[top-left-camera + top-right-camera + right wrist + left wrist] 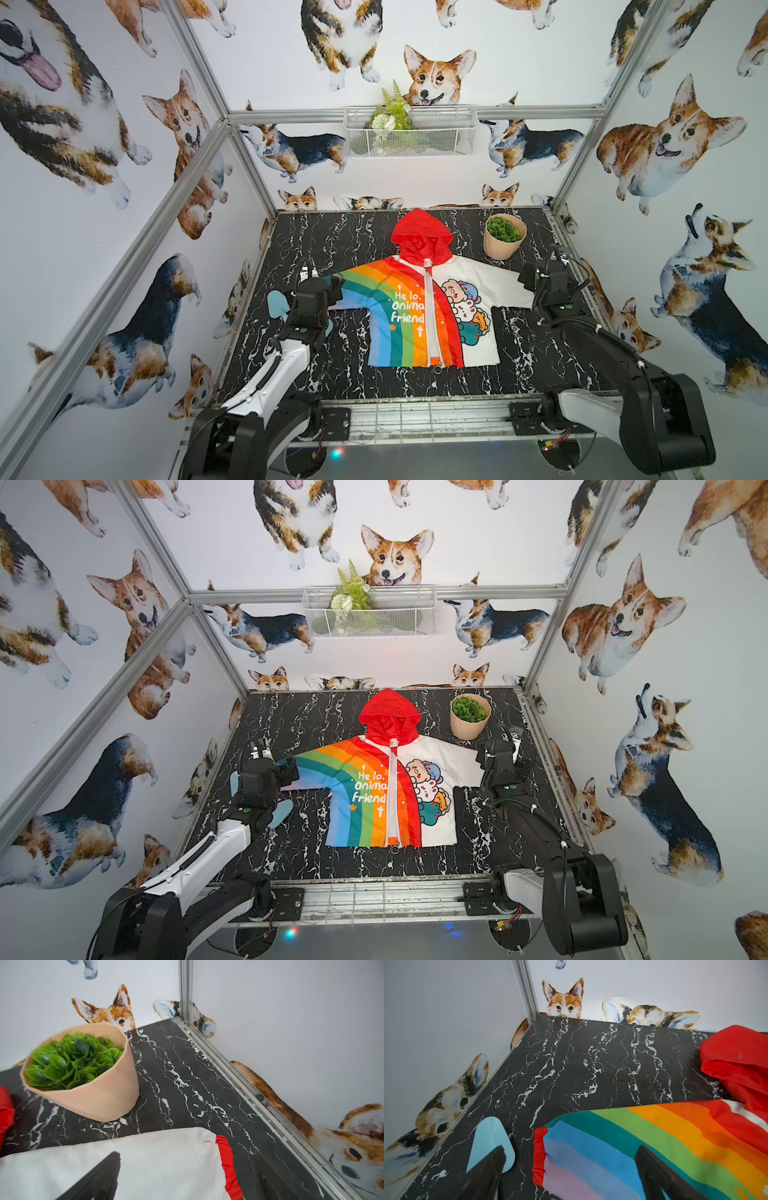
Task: Unzip the jacket
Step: Reset both arms
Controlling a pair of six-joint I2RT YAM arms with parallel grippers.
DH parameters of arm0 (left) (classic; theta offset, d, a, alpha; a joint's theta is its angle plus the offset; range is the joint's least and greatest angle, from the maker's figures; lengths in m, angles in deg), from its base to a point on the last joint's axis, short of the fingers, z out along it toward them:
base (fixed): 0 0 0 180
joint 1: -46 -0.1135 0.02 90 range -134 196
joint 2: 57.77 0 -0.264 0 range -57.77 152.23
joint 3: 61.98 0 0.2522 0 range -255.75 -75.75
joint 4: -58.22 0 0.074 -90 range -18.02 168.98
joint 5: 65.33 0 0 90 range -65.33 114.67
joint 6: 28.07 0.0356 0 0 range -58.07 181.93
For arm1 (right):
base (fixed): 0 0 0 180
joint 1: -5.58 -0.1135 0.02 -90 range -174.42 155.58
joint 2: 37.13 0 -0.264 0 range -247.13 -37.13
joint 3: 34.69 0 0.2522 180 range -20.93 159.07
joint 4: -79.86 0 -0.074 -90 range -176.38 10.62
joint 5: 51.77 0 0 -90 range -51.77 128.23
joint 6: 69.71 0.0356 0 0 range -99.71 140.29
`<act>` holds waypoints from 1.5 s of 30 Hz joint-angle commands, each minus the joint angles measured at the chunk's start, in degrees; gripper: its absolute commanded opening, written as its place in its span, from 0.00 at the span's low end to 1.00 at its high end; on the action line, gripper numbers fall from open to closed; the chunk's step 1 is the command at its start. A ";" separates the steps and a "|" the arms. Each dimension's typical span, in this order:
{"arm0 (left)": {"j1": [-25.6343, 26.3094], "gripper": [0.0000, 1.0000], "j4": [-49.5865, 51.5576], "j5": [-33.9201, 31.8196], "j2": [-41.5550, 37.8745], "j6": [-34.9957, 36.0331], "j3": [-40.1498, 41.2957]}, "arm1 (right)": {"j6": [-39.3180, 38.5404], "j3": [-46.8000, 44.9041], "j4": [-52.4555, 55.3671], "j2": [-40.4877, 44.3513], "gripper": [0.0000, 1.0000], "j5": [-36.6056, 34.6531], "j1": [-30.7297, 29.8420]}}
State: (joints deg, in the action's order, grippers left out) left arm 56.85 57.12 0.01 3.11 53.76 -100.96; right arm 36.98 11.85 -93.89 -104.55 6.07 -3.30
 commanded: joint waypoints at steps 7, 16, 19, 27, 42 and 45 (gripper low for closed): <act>-1.54 1.00 -20.16 4.28 8.87 9.82 5.58 | -10.21 1.65 -9.45 -12.18 0.99 -0.46 1.81; -2.78 1.00 -38.05 13.99 22.01 12.14 6.44 | -12.47 -2.63 -21.49 -16.07 0.99 11.87 3.62; -3.28 1.00 -42.94 14.76 27.86 12.20 6.08 | -13.05 -3.50 -22.87 -16.19 0.99 13.50 3.60; -6.04 1.00 -37.68 14.82 29.29 8.70 2.89 | -13.11 -7.87 -29.32 -14.73 0.99 14.49 3.87; -6.00 1.00 -37.89 14.56 29.12 8.78 3.07 | -13.61 -14.75 -40.95 -15.36 0.99 19.74 4.87; -6.01 1.00 -37.88 14.56 29.12 8.78 3.12 | -12.70 -13.86 -40.42 -16.27 1.00 24.82 7.12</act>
State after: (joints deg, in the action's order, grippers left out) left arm 50.91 20.69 14.63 32.23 62.35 -97.77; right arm 24.61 -2.80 -132.34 -120.31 25.45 2.29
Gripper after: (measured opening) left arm 0.998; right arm 0.993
